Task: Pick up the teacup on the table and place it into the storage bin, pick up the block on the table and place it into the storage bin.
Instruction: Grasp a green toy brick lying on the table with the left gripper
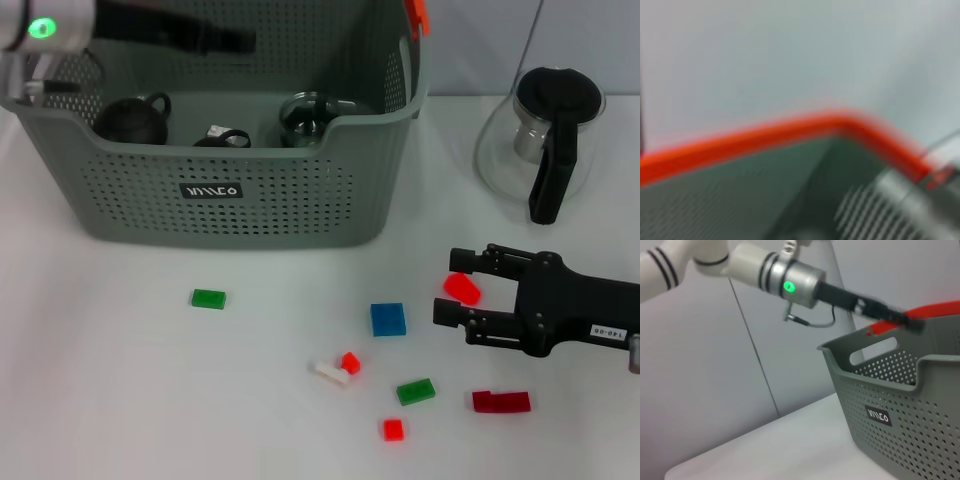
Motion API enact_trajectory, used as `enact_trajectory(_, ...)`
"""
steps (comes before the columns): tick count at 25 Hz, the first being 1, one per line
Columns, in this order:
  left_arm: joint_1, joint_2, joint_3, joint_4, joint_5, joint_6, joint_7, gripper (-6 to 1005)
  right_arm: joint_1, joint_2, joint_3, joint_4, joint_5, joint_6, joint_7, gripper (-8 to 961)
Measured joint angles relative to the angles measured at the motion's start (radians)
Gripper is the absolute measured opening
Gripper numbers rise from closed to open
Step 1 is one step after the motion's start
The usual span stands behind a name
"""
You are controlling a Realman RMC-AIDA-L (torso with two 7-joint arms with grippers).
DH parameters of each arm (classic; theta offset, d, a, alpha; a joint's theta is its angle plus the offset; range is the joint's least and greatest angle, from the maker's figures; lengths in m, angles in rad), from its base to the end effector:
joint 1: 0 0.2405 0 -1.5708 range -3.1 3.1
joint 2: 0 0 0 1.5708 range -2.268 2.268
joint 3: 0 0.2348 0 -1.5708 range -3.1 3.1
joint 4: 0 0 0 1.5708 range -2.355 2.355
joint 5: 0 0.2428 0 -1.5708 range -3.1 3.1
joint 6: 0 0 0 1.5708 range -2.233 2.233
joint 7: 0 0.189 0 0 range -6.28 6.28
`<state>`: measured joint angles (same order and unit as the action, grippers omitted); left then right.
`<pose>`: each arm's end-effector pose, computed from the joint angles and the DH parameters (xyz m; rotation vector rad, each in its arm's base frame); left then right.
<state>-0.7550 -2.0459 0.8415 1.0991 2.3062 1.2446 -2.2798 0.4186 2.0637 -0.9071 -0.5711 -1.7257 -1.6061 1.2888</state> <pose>-0.1547 0.4878 0.0609 -2.3488 -0.9217 -0.3562 0.2457 0.3241 -0.0456 -2.7397 0.6285 0.9196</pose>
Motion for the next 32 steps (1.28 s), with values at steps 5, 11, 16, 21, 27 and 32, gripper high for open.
enact_trajectory(5,0.170,-0.018,-0.184,-0.051,-0.530,0.194,0.345,689,-0.003,0.001,0.000,0.001,0.000,0.000,-0.002,819)
enact_trajectory(11,0.312,-0.038,-0.310,-0.201,-0.740,0.514,0.769,705,-0.003,0.001,0.000,0.001,0.000,0.000,-0.003,819)
enact_trajectory(16,0.434,-0.090,-0.339,-0.209,-0.517,0.569,1.041,704,0.000,0.001,-0.002,0.001,0.000,0.002,-0.001,819)
enact_trajectory(21,0.464,-0.114,-0.334,-0.226,-0.268,0.524,1.120,703,0.001,0.001,-0.005,0.000,0.000,0.008,0.002,819)
enact_trajectory(27,0.421,-0.108,-0.323,-0.354,-0.174,0.344,1.126,702,0.003,0.004,-0.006,0.000,0.000,0.009,0.001,819)
enact_trajectory(32,0.380,-0.114,-0.320,-0.424,-0.158,0.176,1.134,651,0.001,0.006,-0.006,0.000,-0.001,0.010,0.003,819)
